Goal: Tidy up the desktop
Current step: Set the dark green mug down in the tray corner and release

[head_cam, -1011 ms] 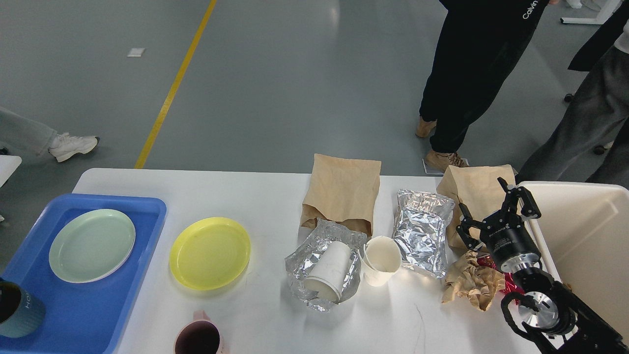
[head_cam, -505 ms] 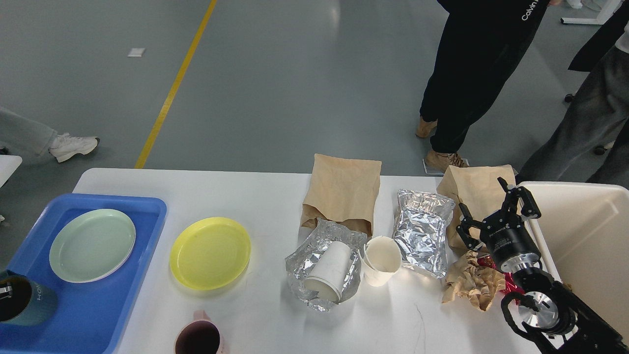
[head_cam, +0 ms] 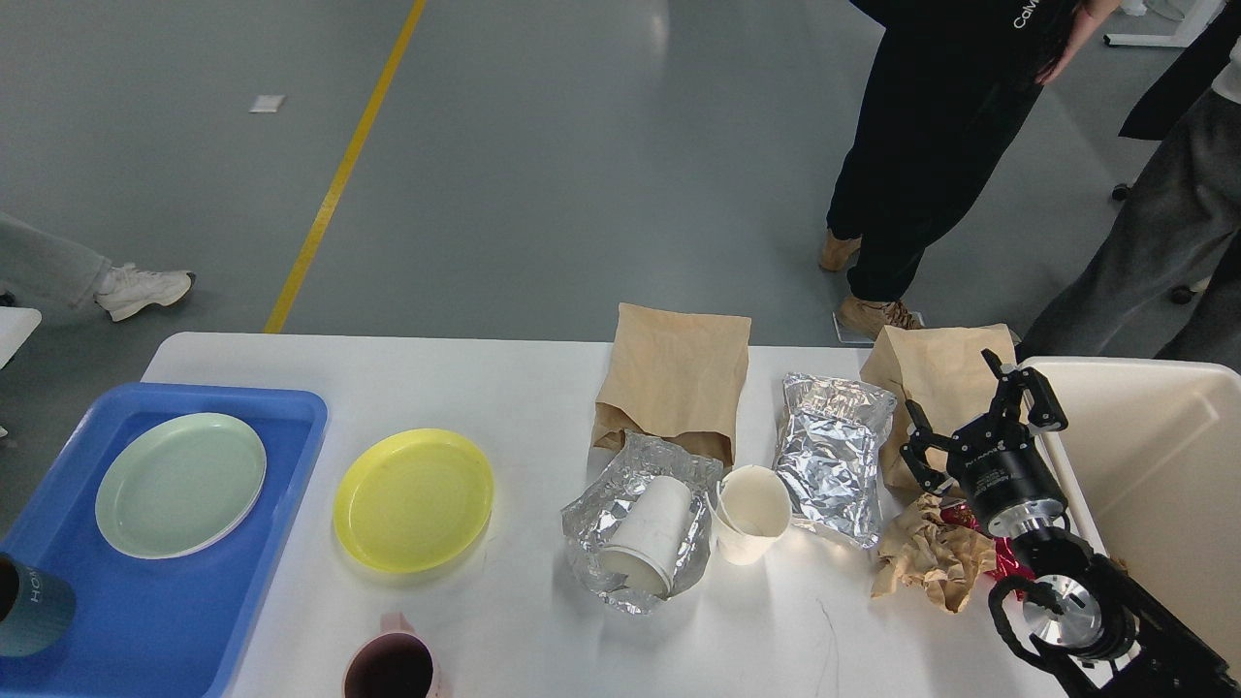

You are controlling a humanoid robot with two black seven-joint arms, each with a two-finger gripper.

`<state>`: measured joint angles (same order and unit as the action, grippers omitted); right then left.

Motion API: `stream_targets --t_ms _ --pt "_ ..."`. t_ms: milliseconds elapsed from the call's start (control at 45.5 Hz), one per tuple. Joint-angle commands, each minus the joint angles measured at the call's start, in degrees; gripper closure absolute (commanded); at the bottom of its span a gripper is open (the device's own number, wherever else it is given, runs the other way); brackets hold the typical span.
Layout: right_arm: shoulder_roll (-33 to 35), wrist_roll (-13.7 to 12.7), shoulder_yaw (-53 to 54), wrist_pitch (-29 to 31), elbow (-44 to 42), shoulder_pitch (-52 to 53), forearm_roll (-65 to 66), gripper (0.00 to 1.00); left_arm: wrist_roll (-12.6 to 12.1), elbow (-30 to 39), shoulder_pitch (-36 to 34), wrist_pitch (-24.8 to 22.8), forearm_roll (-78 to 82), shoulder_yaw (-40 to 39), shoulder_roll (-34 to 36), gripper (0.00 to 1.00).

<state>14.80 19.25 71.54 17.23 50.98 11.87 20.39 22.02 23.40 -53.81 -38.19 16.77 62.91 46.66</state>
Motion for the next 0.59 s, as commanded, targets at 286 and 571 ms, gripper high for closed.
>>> stream_targets --t_ms 286,571 --pt "-0.04 0.0 0.0 0.0 -0.01 0.0 0.0 0.0 0.48 0.51 -0.59 -0.05 -0.16 0.11 0.28 0.89" --pt "-0.04 0.0 0.0 0.0 -0.01 0.0 0.0 0.0 -0.13 0.77 -0.59 -0.13 -9.65 0.63 0.98 0.08"
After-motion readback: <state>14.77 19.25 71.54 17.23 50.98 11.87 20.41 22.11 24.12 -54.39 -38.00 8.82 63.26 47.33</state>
